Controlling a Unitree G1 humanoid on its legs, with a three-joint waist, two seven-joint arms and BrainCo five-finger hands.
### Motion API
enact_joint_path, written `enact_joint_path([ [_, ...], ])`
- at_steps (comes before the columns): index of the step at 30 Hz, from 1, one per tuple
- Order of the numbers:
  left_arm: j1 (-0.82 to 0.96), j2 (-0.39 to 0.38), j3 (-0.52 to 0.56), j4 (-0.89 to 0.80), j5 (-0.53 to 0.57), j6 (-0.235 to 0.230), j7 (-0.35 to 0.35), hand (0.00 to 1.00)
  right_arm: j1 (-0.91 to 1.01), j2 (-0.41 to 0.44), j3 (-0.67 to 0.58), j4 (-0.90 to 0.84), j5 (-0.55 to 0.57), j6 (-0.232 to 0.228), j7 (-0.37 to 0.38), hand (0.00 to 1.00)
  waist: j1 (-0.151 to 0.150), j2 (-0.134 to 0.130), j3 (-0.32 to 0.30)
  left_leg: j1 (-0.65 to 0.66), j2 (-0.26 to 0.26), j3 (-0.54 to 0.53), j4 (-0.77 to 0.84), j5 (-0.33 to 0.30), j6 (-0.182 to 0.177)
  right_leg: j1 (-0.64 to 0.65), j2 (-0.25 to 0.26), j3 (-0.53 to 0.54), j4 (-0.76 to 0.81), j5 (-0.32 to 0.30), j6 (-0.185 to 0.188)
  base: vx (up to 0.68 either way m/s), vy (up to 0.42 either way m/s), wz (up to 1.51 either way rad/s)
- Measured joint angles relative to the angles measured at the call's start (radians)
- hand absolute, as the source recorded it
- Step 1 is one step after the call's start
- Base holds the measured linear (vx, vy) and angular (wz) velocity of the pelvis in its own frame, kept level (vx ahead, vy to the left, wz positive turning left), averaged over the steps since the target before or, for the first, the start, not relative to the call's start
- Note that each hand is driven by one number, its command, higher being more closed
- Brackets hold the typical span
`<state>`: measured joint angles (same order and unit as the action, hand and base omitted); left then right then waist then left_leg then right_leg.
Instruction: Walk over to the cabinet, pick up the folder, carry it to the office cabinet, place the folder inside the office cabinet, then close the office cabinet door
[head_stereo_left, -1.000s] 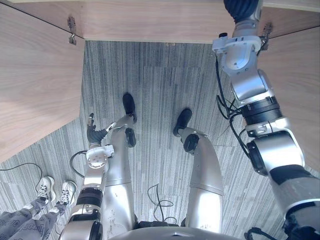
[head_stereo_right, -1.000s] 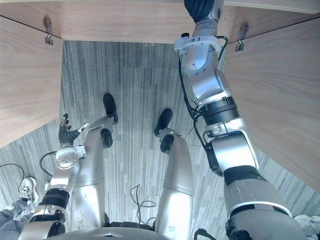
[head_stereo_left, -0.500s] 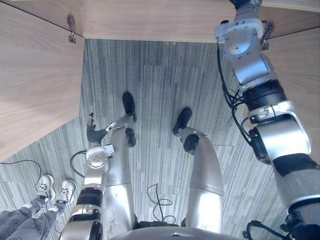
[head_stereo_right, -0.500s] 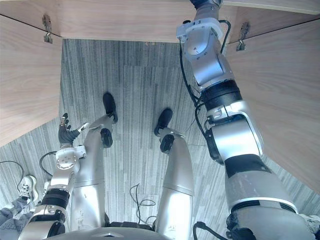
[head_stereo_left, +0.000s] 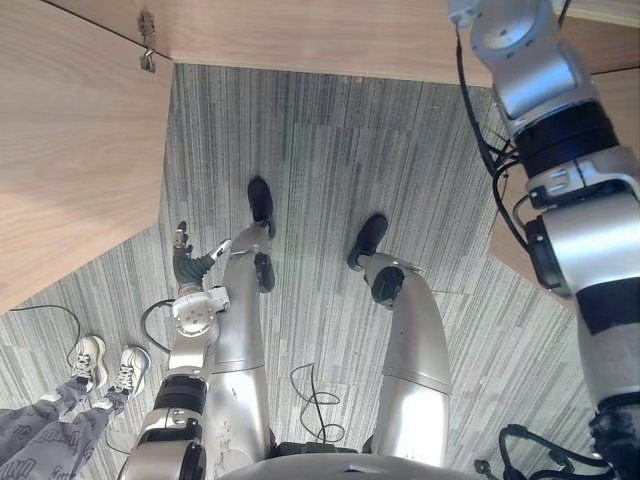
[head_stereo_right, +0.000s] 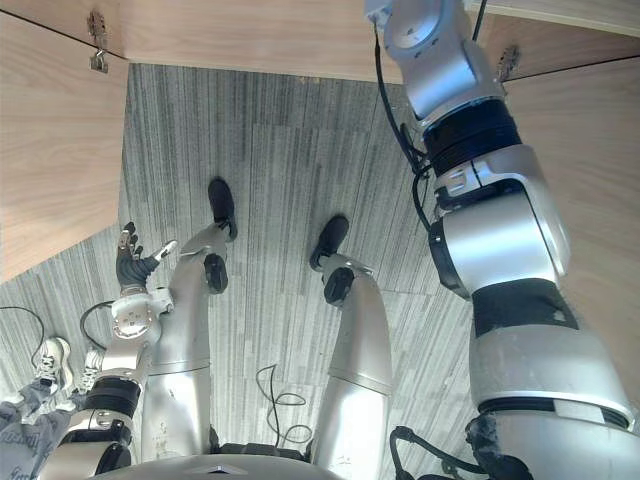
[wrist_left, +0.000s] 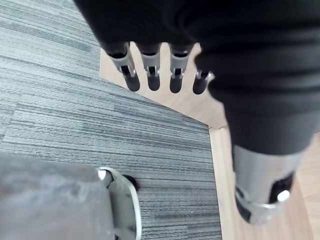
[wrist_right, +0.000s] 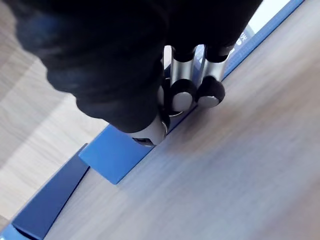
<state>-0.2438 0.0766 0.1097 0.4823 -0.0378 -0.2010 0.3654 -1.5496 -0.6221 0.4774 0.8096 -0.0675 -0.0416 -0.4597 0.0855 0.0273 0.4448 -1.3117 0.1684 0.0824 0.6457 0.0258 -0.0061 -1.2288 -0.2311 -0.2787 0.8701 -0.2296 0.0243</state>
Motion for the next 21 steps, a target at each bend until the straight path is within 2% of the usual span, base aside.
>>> enact_joint_path([
  [7, 0.000, 0.000, -0.001, -0.001, -0.006, -0.009, -0.001, 0.00, -0.031, -0.066, 0.010, 0.058, 0.085, -0.001, 0.024, 1.00, 0.004, 0.000, 0.000, -0.007, -0.014, -0.014, -0.001, 0.005, -0.002, -0.001, -0.013, -0.009, 0.019, -0.012, 0.002, -0.01, -0.016, 0.09],
  [15, 0.000, -0.009, 0.007, 0.003, -0.010, -0.006, -0.003, 0.00, -0.034, -0.072, -0.023, 0.115, 0.121, -0.003, 0.036, 1.00, 0.011, 0.000, 0.000, 0.001, -0.017, -0.017, -0.003, 0.013, -0.004, 0.006, -0.016, -0.011, 0.022, -0.012, 0.001, 0.00, -0.002, 0.01],
  [21, 0.000, -0.017, 0.018, 0.026, -0.010, 0.000, -0.003, 0.00, -0.032, -0.070, -0.105, 0.150, 0.166, 0.002, 0.037, 1.00, 0.015, 0.000, 0.000, 0.026, -0.029, -0.014, -0.038, 0.039, -0.004, 0.015, -0.024, -0.012, 0.013, -0.008, -0.005, -0.03, -0.013, 0.07],
])
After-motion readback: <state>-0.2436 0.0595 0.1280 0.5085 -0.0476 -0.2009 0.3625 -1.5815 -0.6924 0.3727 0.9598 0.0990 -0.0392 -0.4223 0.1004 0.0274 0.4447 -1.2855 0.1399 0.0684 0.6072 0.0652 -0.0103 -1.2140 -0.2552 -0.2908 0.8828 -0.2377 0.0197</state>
